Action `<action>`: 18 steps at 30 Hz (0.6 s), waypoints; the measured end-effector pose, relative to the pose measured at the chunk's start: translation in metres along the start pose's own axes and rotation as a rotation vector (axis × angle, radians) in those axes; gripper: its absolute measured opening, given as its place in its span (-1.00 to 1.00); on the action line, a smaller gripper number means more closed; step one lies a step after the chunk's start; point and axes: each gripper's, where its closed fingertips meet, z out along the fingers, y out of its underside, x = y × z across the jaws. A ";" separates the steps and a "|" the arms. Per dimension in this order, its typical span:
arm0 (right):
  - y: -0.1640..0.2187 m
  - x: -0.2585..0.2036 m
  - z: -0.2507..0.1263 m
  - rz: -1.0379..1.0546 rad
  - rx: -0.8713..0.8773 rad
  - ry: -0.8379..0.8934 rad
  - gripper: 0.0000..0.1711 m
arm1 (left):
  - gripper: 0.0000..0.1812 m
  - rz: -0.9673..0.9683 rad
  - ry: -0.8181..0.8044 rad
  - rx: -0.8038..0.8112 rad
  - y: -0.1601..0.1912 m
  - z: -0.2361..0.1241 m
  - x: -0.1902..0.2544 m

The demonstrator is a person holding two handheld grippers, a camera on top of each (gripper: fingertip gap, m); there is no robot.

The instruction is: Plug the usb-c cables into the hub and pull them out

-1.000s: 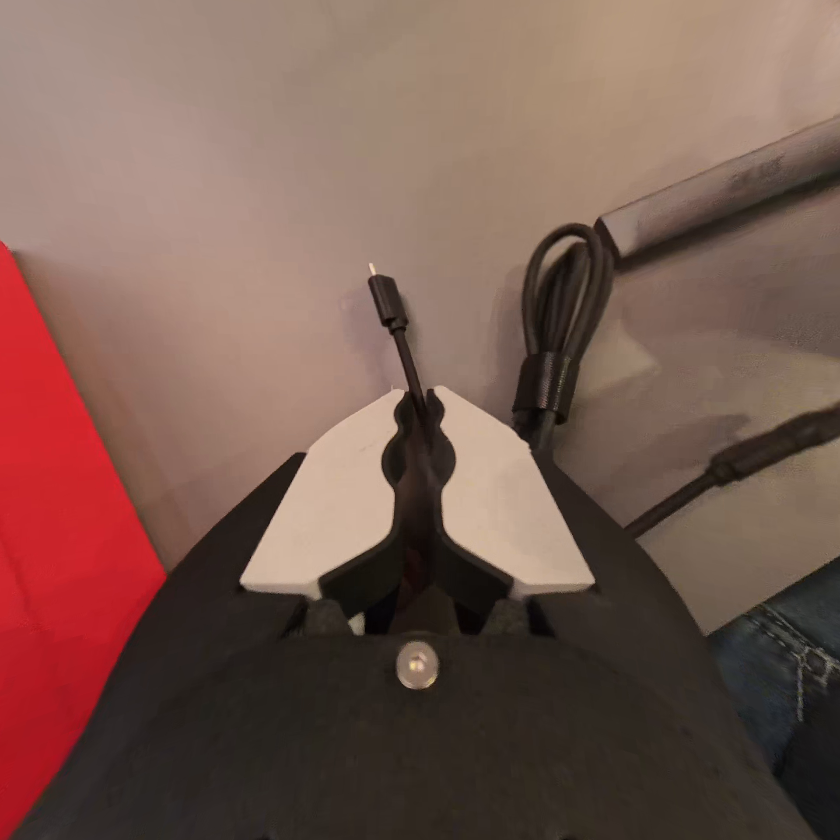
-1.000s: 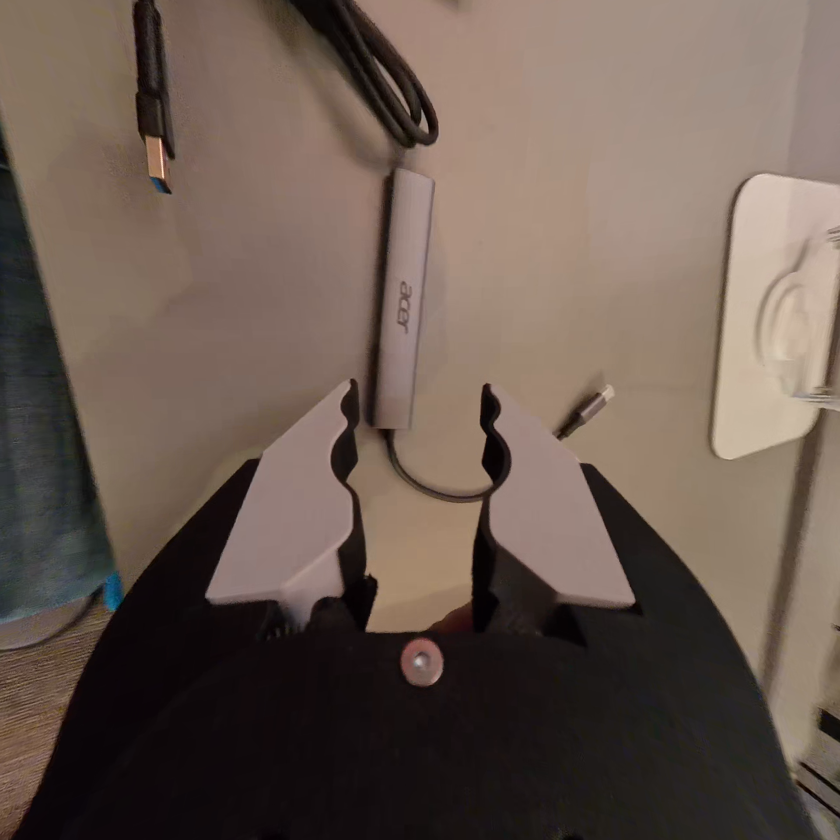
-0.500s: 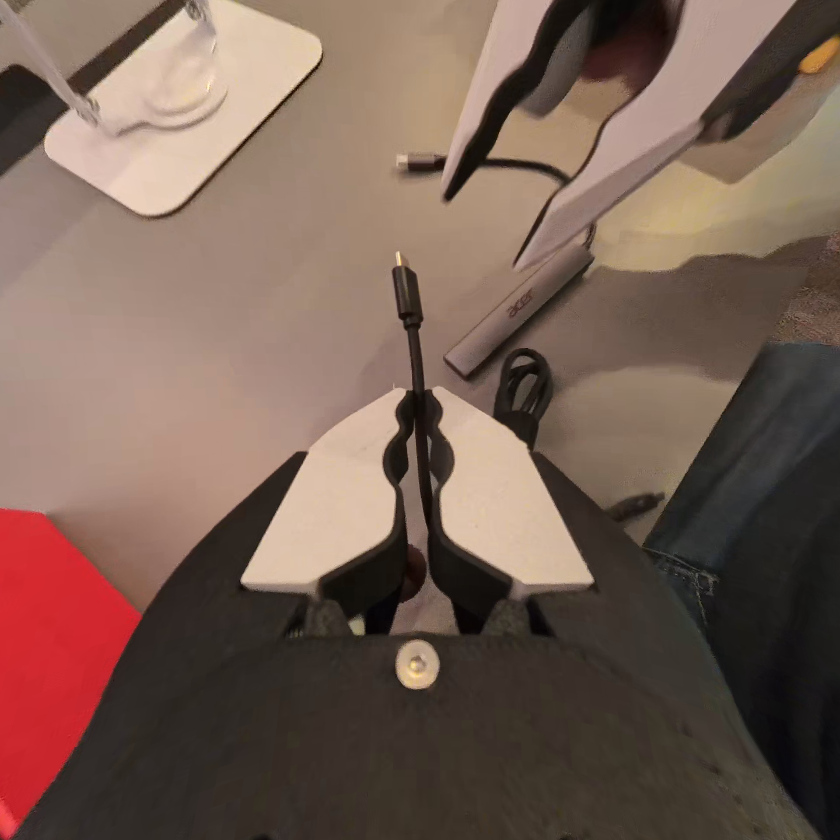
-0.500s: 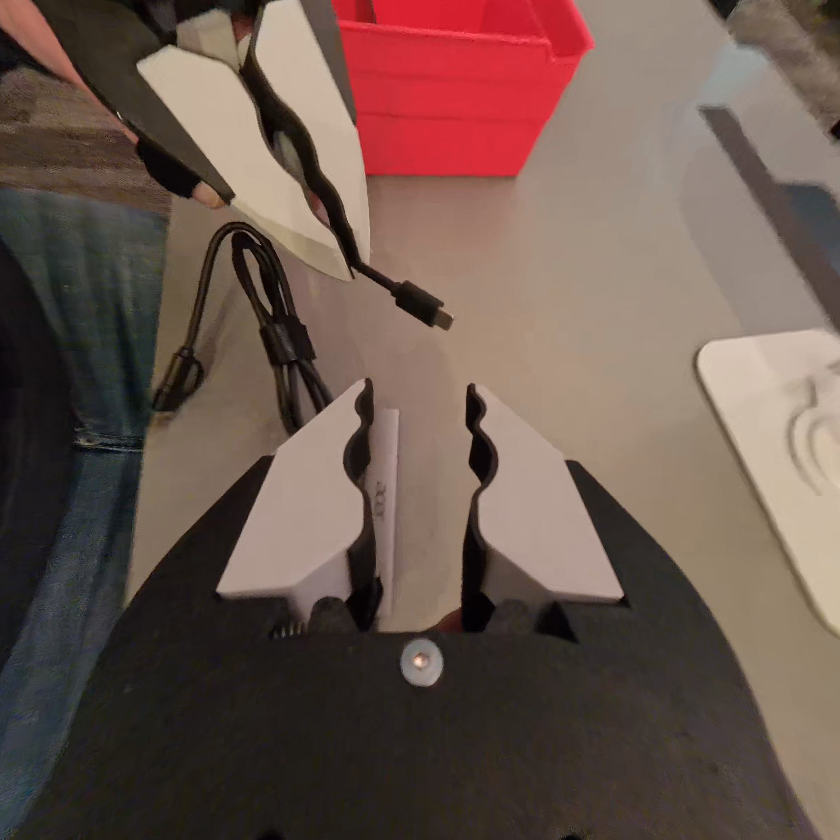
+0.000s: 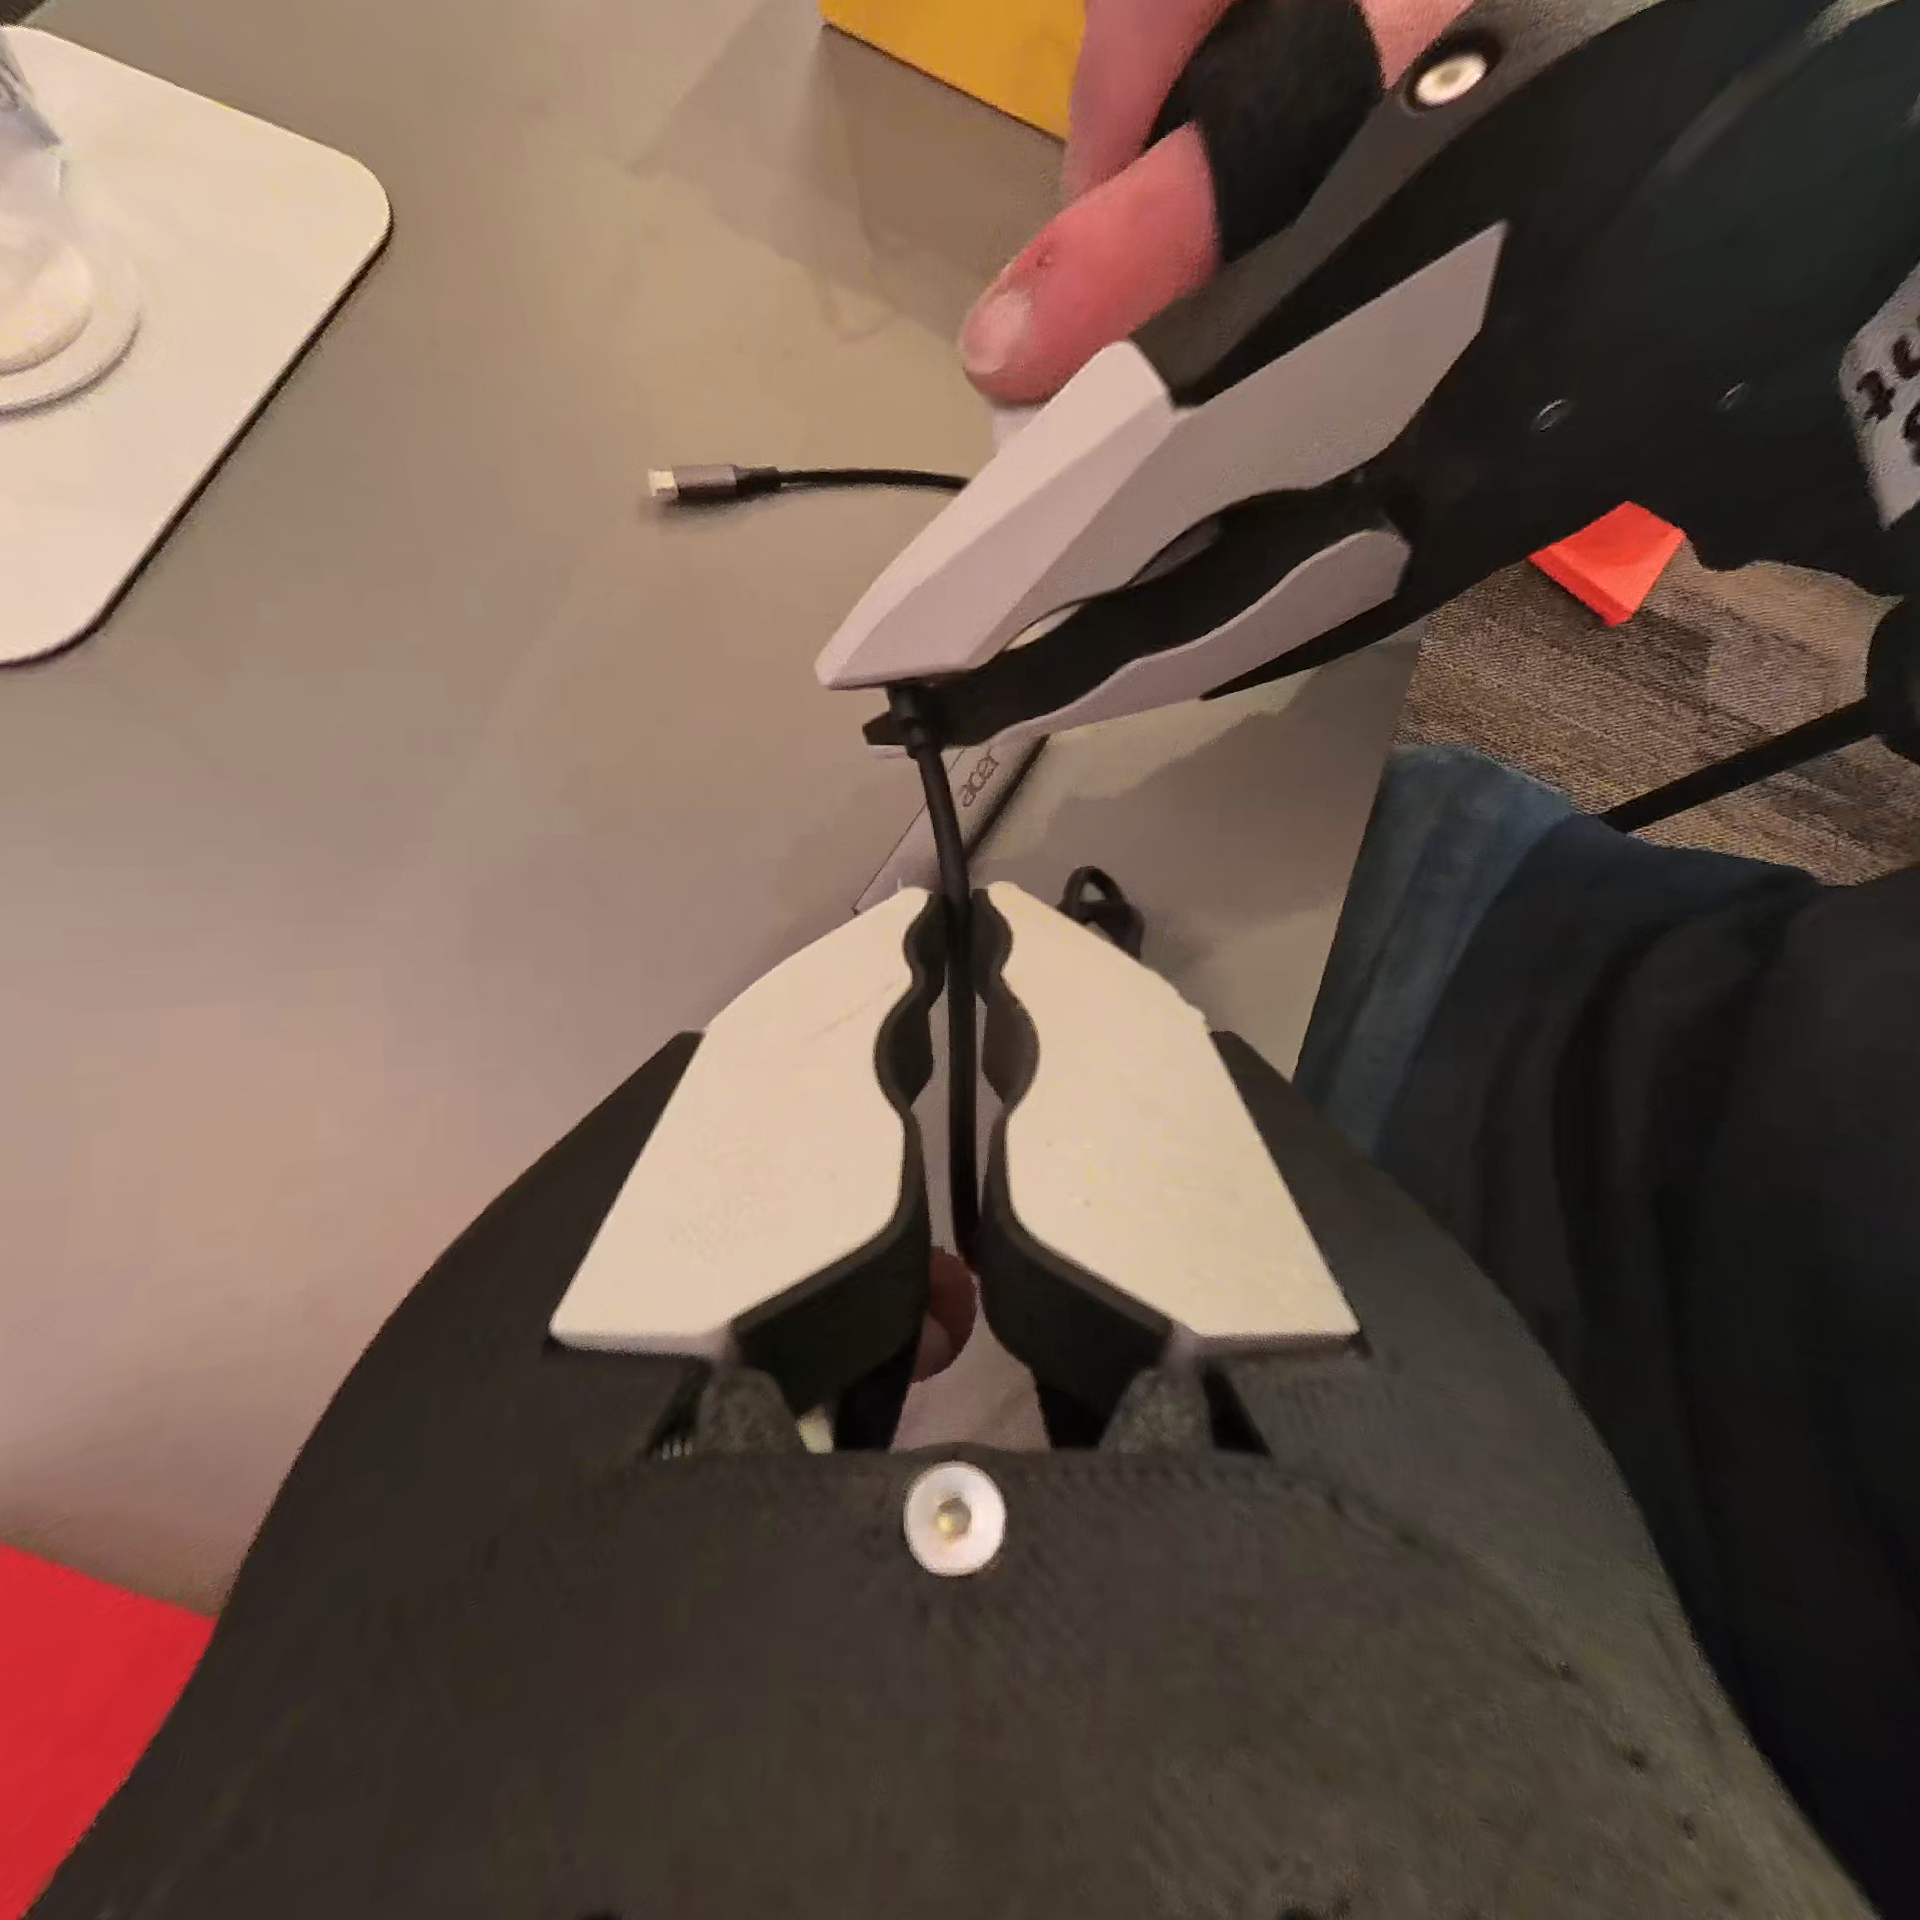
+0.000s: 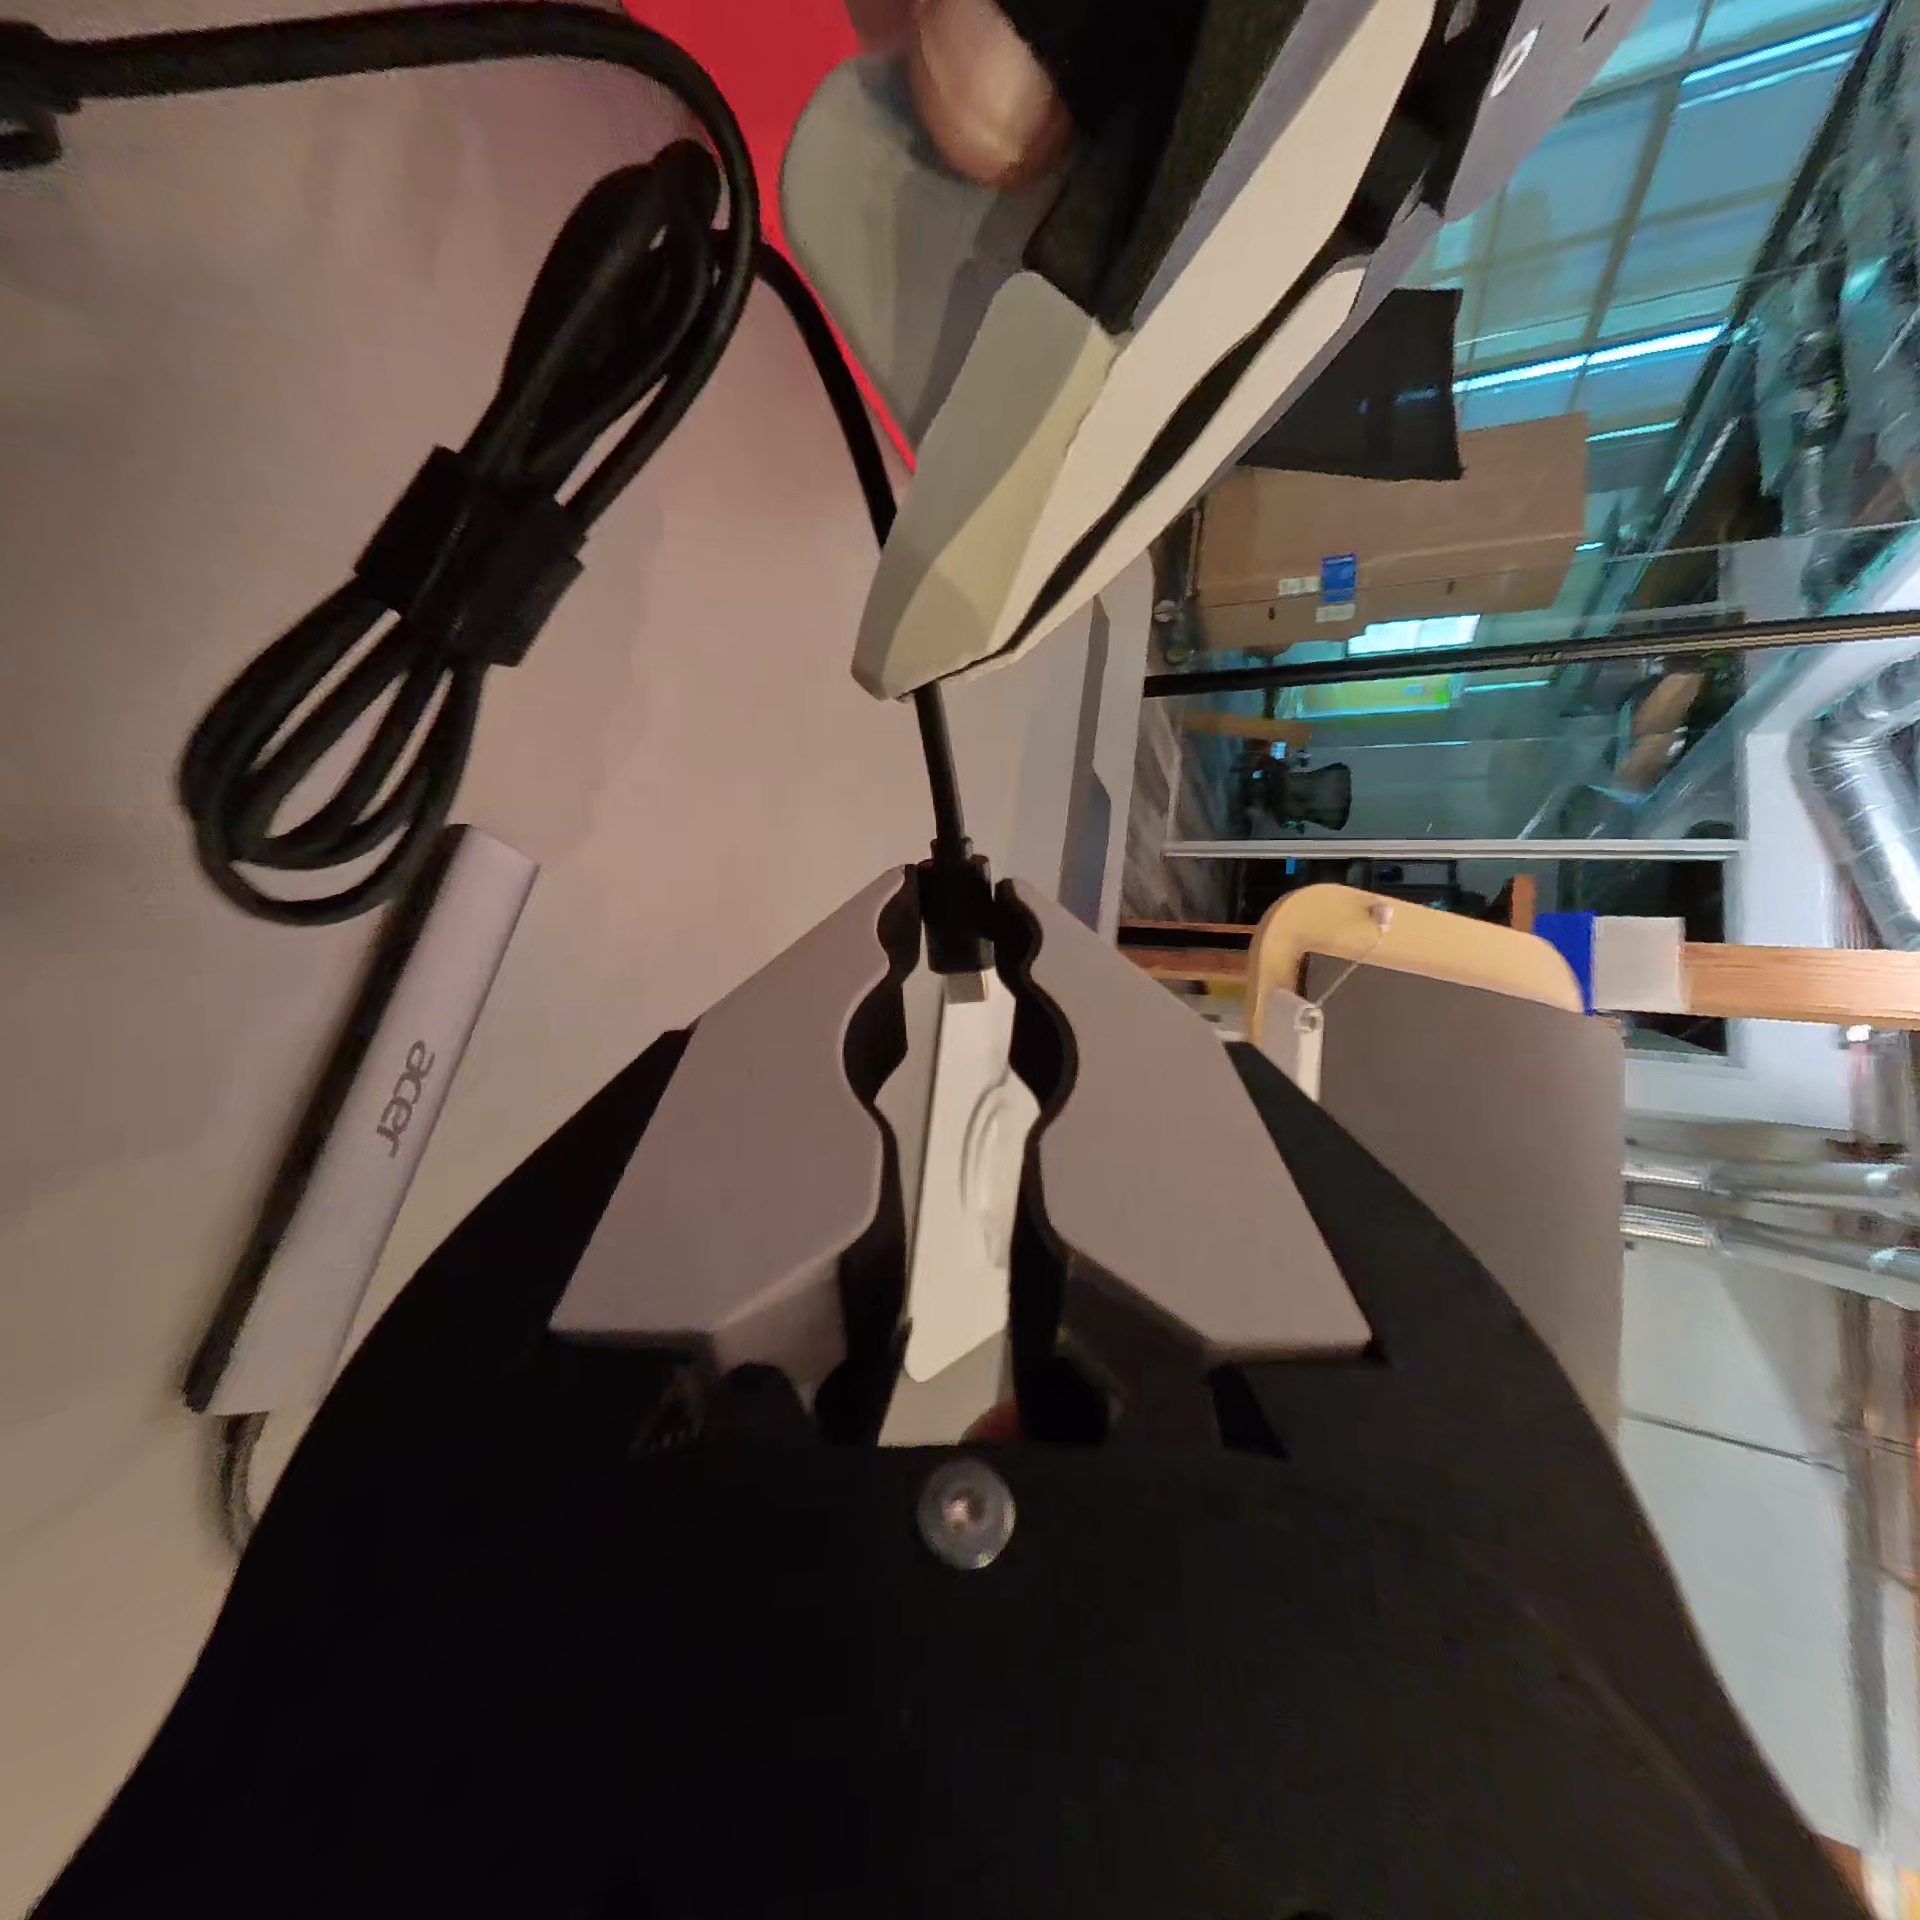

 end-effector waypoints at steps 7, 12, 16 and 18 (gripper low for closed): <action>-0.003 0.000 -0.008 0.289 0.076 -0.135 -0.89 | -0.95 0.099 -0.011 0.094 -0.014 -0.009 -0.001; -0.010 -0.004 -0.009 0.463 0.133 -0.256 -0.89 | -0.66 0.326 -0.179 0.132 -0.028 -0.015 -0.005; -0.021 -0.003 -0.014 0.598 0.220 -0.347 -0.89 | -0.55 0.513 -0.268 0.120 -0.030 -0.012 0.000; -0.024 -0.002 -0.016 0.648 0.258 -0.385 -0.89 | -0.59 0.532 -0.265 0.120 -0.030 -0.006 0.004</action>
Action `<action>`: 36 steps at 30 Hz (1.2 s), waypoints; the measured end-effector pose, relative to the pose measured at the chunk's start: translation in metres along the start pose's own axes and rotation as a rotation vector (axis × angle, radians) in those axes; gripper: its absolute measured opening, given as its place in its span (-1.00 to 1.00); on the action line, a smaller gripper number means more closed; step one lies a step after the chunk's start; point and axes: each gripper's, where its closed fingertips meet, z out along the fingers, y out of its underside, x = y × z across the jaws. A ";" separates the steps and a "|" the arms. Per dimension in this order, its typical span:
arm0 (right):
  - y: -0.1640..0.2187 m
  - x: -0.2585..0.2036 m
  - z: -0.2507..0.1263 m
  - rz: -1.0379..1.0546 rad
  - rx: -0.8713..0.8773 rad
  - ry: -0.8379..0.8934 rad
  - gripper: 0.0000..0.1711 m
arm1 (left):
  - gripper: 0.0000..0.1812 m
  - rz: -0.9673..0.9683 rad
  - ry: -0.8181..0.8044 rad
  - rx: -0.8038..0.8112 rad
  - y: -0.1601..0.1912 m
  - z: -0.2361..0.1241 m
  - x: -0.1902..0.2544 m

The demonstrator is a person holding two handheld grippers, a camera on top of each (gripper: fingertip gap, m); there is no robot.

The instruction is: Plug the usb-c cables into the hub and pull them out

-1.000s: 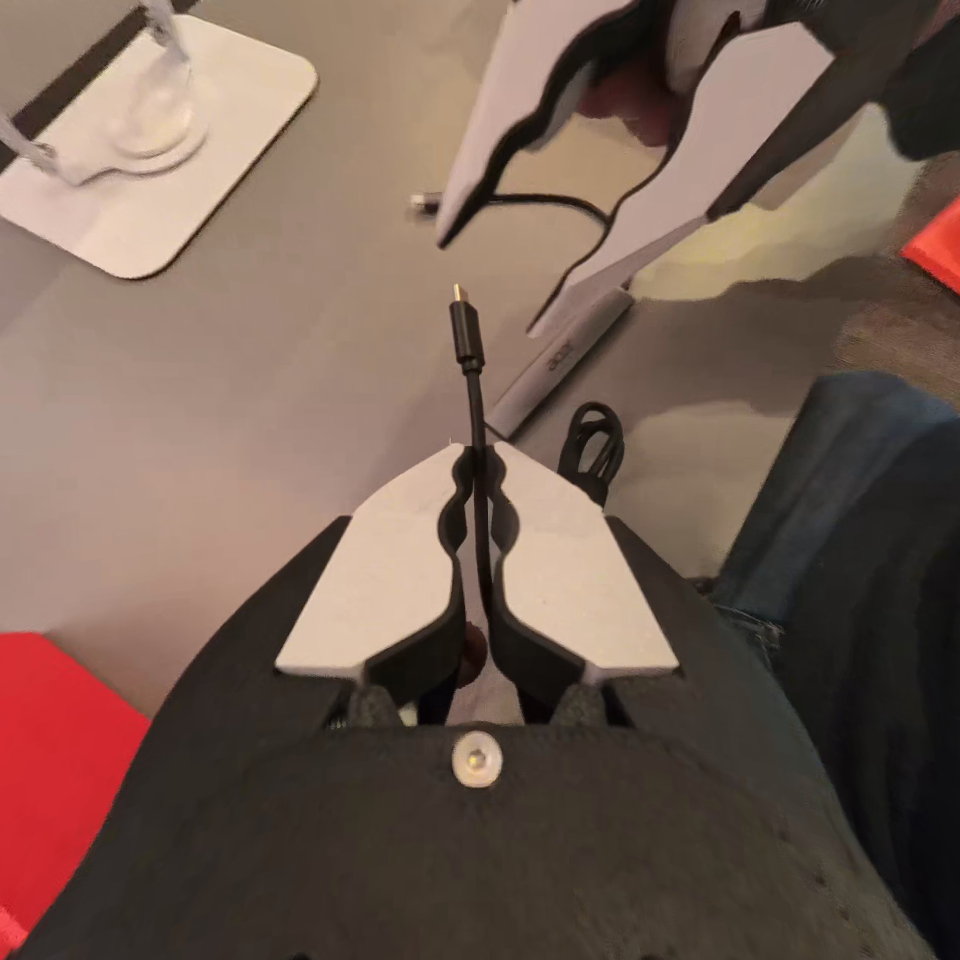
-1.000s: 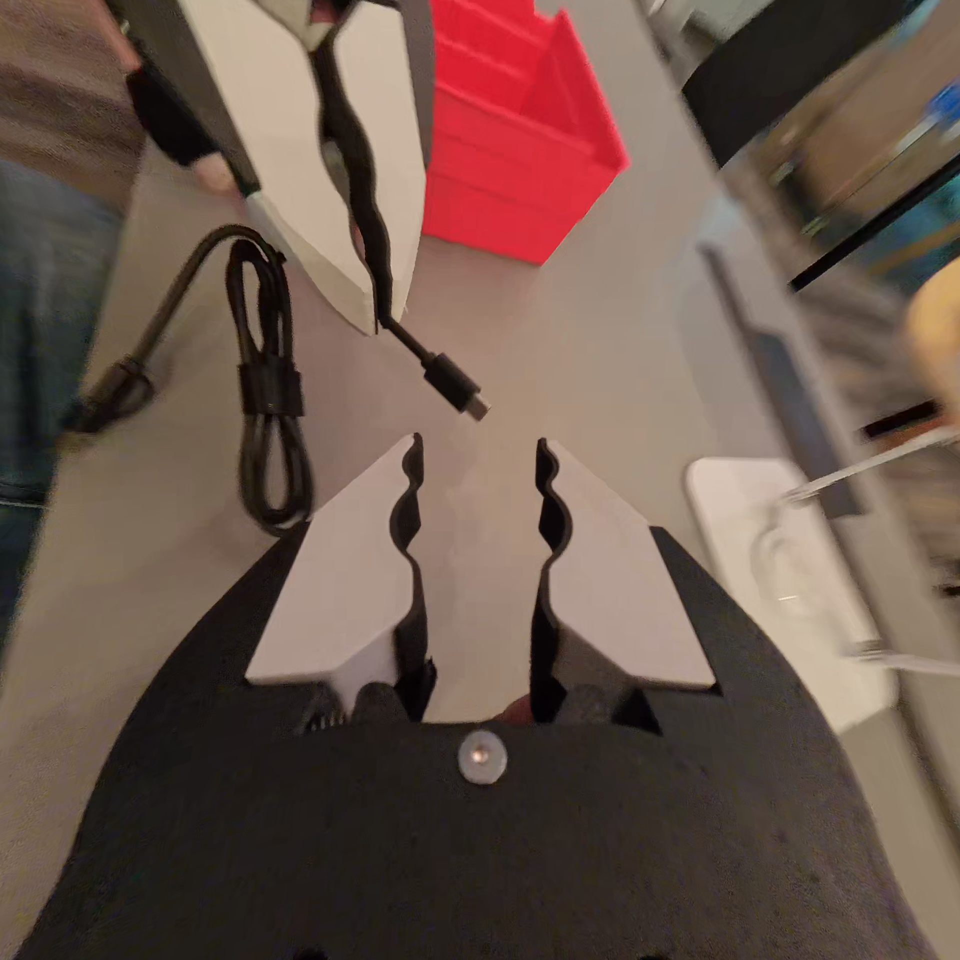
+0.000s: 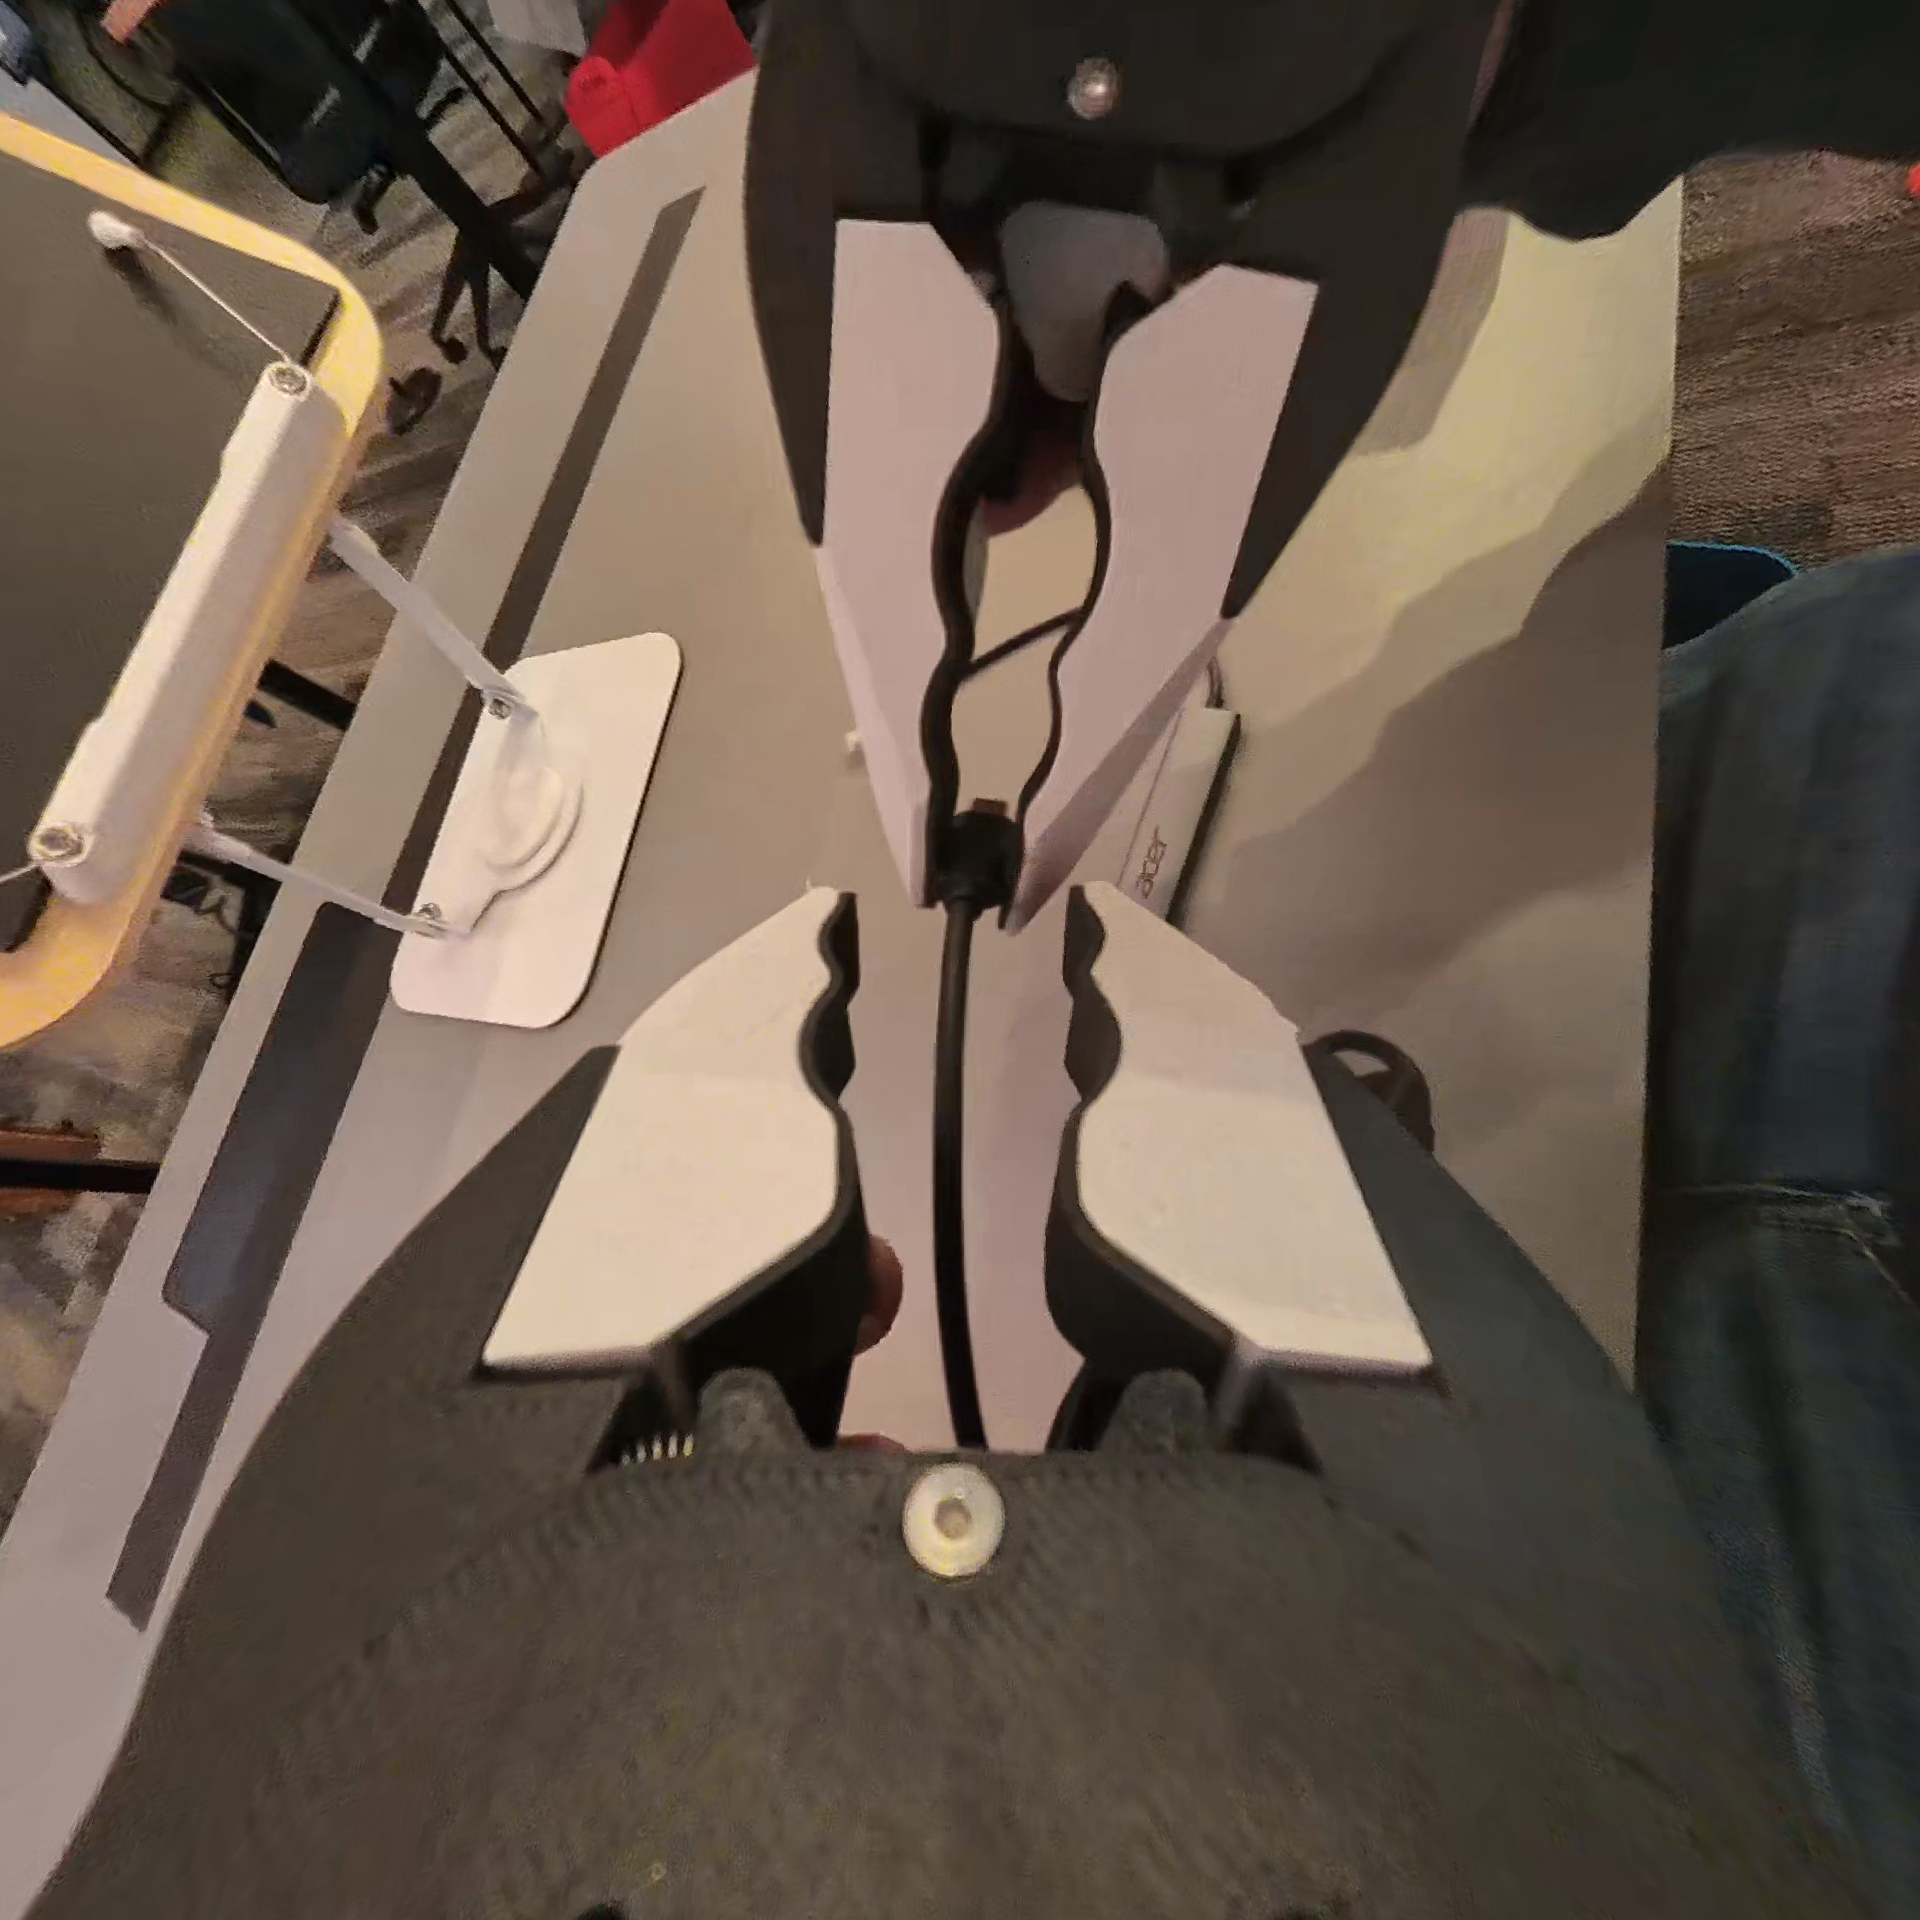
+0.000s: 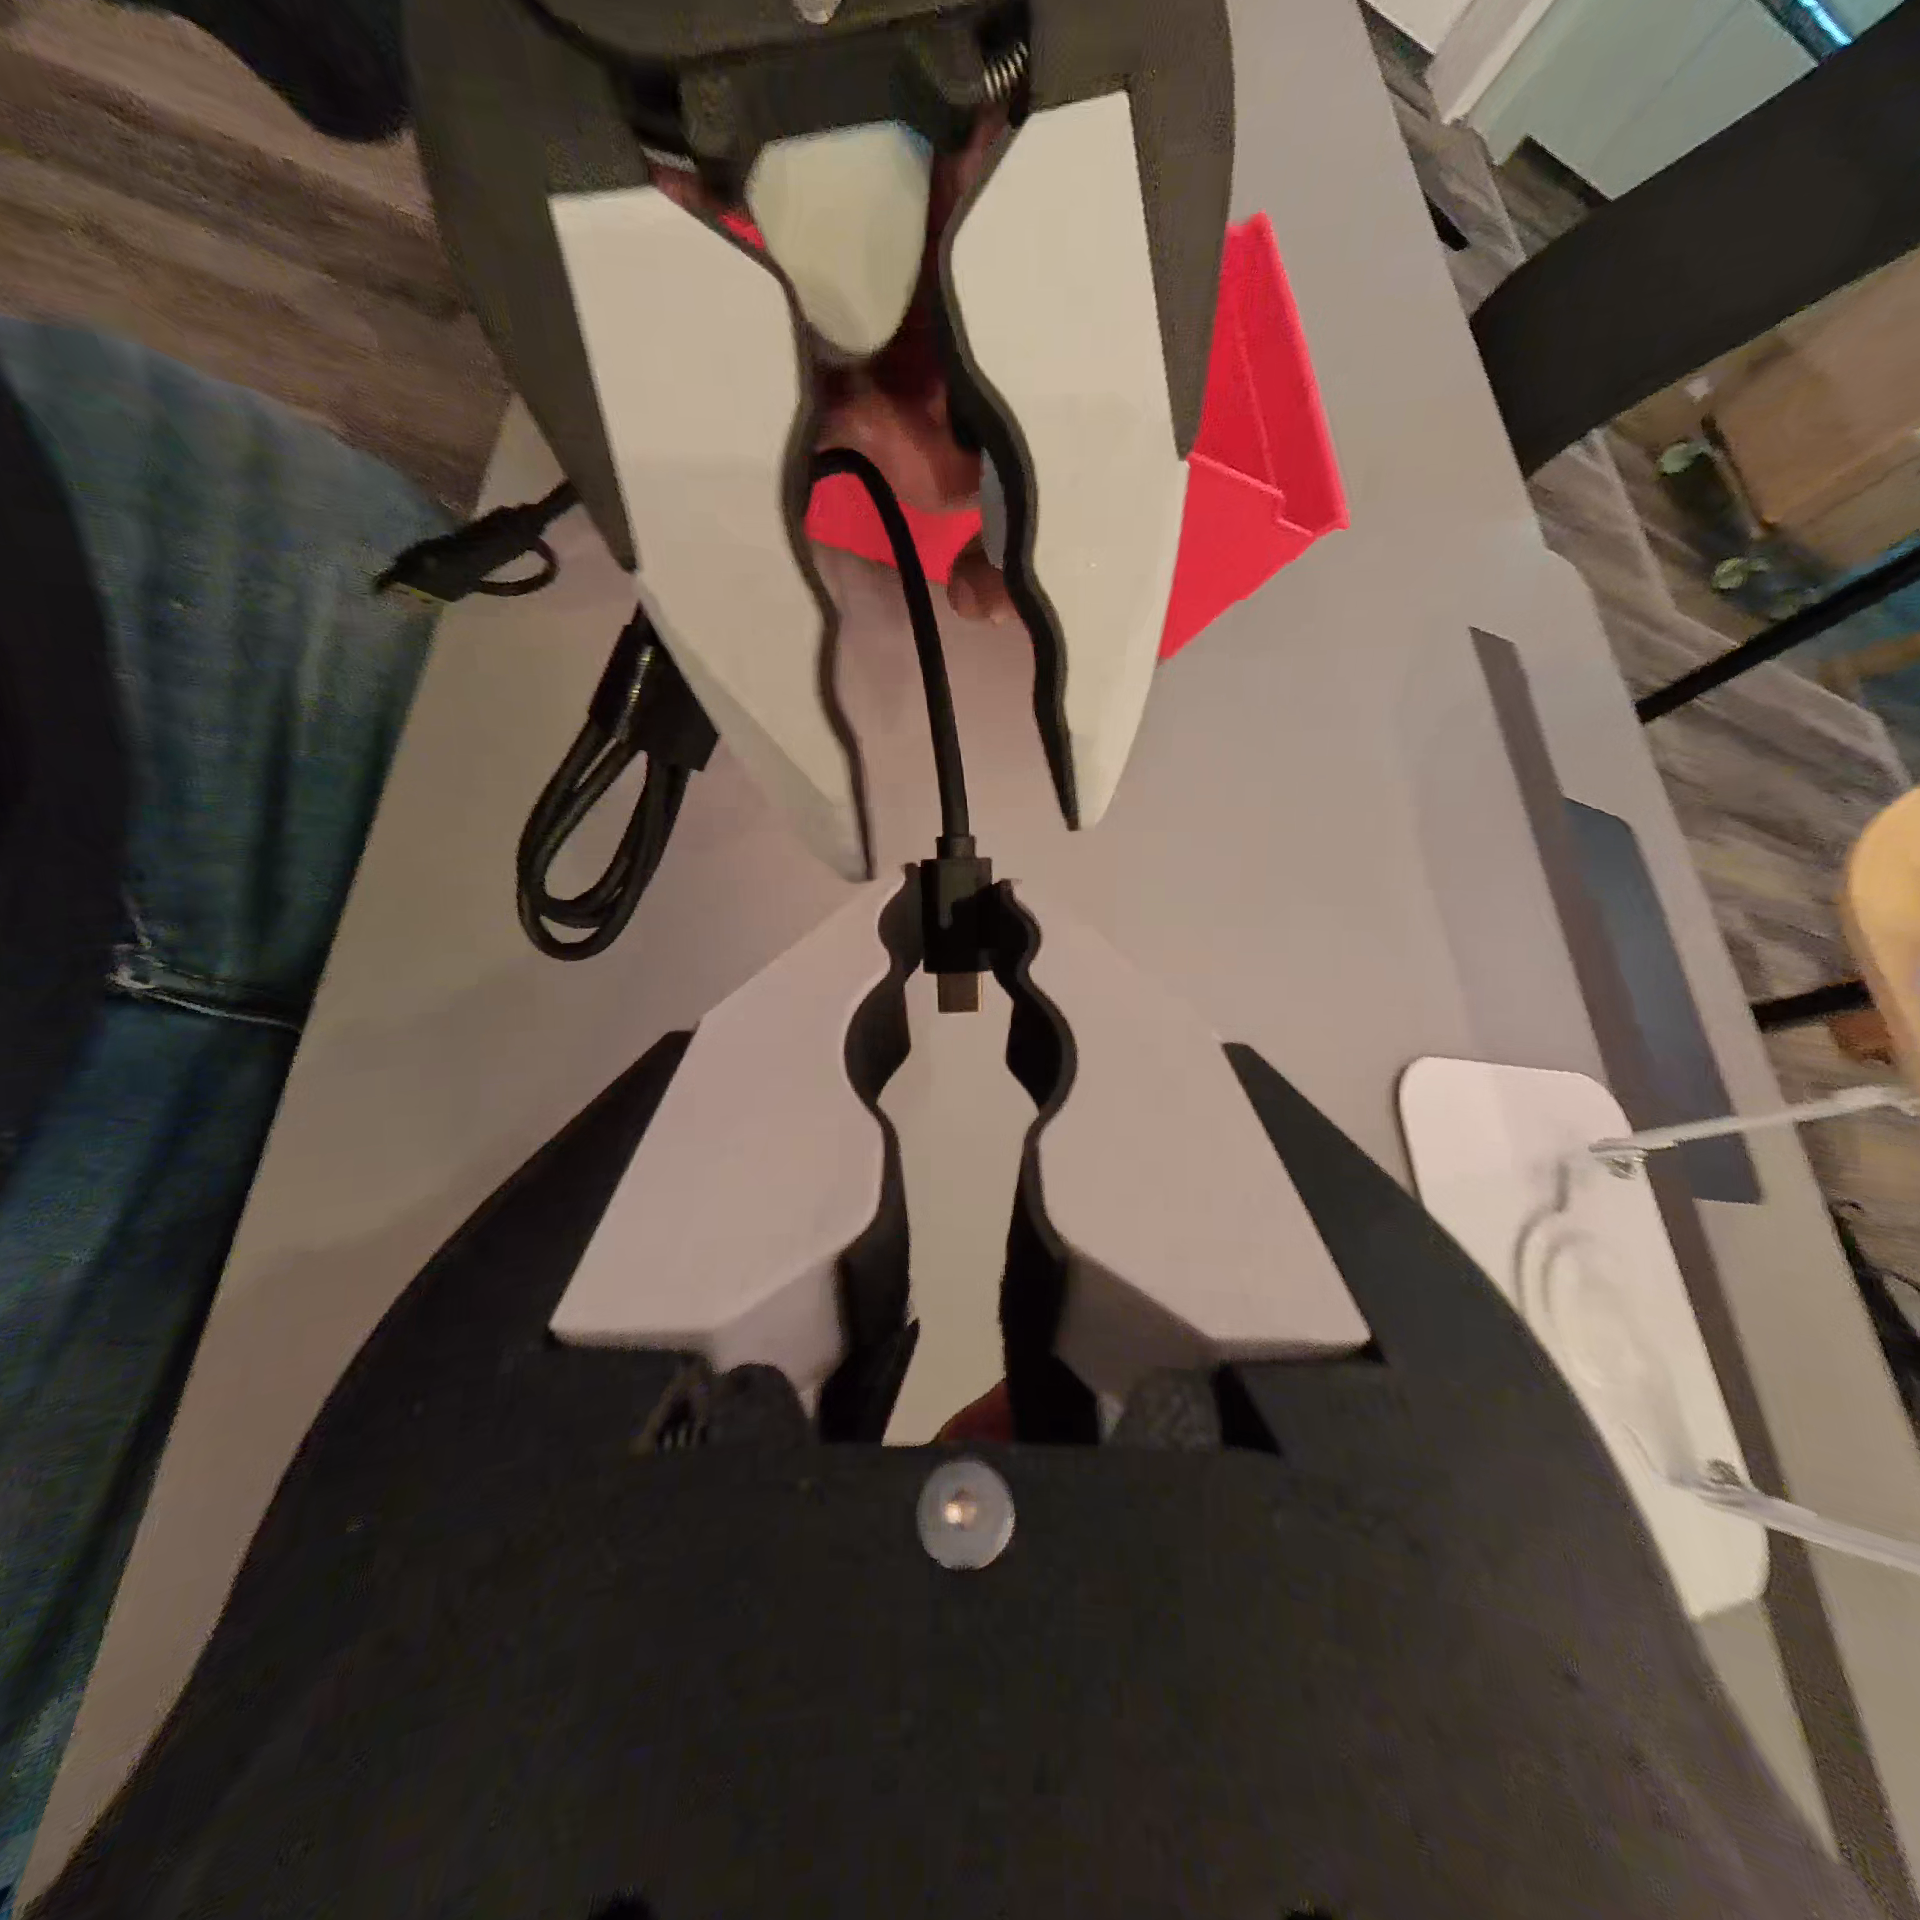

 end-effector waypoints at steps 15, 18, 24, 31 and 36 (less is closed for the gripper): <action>-0.016 -0.005 -0.019 0.125 0.234 -0.134 -0.89 | -0.93 -0.190 0.106 0.303 -0.020 -0.007 0.005; -0.018 -0.006 -0.021 0.132 0.274 -0.135 -0.89 | -0.93 -0.235 0.134 0.341 -0.023 -0.008 0.007; -0.021 -0.002 -0.023 0.145 0.309 -0.096 -0.87 | -0.93 -0.290 0.134 0.377 -0.024 -0.009 0.003; -0.015 0.005 -0.029 0.081 0.236 -0.012 -0.78 | -0.94 -0.316 0.125 0.356 -0.022 -0.011 -0.002; -0.017 0.012 -0.037 -0.003 0.190 0.097 -0.80 | -0.94 -0.361 0.143 0.355 -0.020 -0.012 -0.006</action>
